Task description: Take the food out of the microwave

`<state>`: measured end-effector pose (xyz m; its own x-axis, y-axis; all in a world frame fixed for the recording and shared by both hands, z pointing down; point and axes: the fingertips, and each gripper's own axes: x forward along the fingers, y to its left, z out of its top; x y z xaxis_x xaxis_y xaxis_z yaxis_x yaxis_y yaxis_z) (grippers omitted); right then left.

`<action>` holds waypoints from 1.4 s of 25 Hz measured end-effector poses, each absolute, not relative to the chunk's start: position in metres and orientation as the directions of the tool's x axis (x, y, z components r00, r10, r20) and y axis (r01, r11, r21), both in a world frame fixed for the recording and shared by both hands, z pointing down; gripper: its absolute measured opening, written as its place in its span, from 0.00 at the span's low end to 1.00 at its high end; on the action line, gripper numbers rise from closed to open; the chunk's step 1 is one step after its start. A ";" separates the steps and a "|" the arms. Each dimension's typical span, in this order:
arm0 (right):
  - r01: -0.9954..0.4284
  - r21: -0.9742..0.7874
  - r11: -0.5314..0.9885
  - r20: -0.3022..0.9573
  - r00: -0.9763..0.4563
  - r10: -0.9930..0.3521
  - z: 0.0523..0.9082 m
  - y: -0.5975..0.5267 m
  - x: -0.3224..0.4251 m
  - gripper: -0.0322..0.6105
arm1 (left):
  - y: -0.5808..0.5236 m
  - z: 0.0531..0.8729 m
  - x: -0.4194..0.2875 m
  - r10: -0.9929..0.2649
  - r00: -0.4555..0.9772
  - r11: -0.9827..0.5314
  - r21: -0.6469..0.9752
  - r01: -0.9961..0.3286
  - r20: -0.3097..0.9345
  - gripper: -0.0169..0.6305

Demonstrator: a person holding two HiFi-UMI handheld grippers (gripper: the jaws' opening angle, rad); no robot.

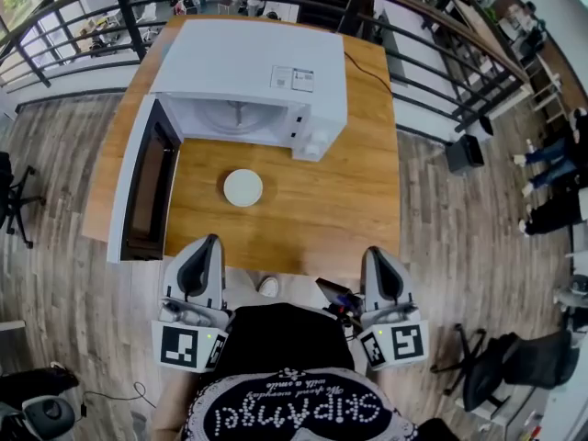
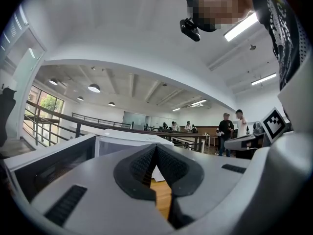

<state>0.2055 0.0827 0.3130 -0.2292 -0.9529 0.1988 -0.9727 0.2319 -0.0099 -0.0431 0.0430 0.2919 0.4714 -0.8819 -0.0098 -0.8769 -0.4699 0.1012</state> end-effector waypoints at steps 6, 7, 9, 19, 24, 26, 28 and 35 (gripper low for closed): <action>-0.975 -0.016 0.221 0.217 -0.219 -0.951 0.316 0.087 0.203 0.10 | 0.046 0.295 -0.044 -0.878 0.478 -0.475 0.109 -0.873 0.005 0.07; -0.975 -0.014 0.220 0.222 -0.218 -0.950 0.316 0.088 0.202 0.10 | 0.047 0.296 -0.044 -0.877 0.480 -0.476 0.110 -0.872 0.005 0.07; -0.976 -0.014 0.219 0.234 -0.216 -0.948 0.319 0.091 0.201 0.10 | 0.048 0.297 -0.044 -0.874 0.485 -0.481 0.107 -0.870 0.012 0.07; -0.968 0.015 0.249 0.248 -0.237 -0.939 0.318 0.092 0.191 0.10 | 0.054 0.306 -0.045 -0.869 0.494 -0.488 0.118 -0.865 0.030 0.07; -0.965 0.018 0.261 0.246 -0.249 -0.937 0.317 0.091 0.187 0.10 | 0.055 0.310 -0.044 -0.864 0.501 -0.494 0.105 -0.863 0.046 0.07; -0.964 0.018 0.265 0.243 -0.253 -0.937 0.316 0.090 0.185 0.10 | 0.055 0.310 -0.044 -0.864 0.500 -0.493 0.105 -0.864 0.056 0.07; -0.963 0.022 0.268 0.245 -0.255 -0.935 0.317 0.089 0.185 0.10 | 0.055 0.311 -0.043 -0.862 0.502 -0.494 0.103 -0.863 0.065 0.07; -0.963 0.024 0.268 0.244 -0.255 -0.936 0.319 0.087 0.184 0.10 | 0.055 0.313 -0.039 -0.860 0.506 -0.496 0.117 -0.860 0.074 0.07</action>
<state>0.1843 0.0875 0.3187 -0.2546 -0.9357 0.2443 -0.9631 0.2682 0.0237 -0.0394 0.0548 0.3134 0.5055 -0.8596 0.0740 -0.8604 -0.4959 0.1173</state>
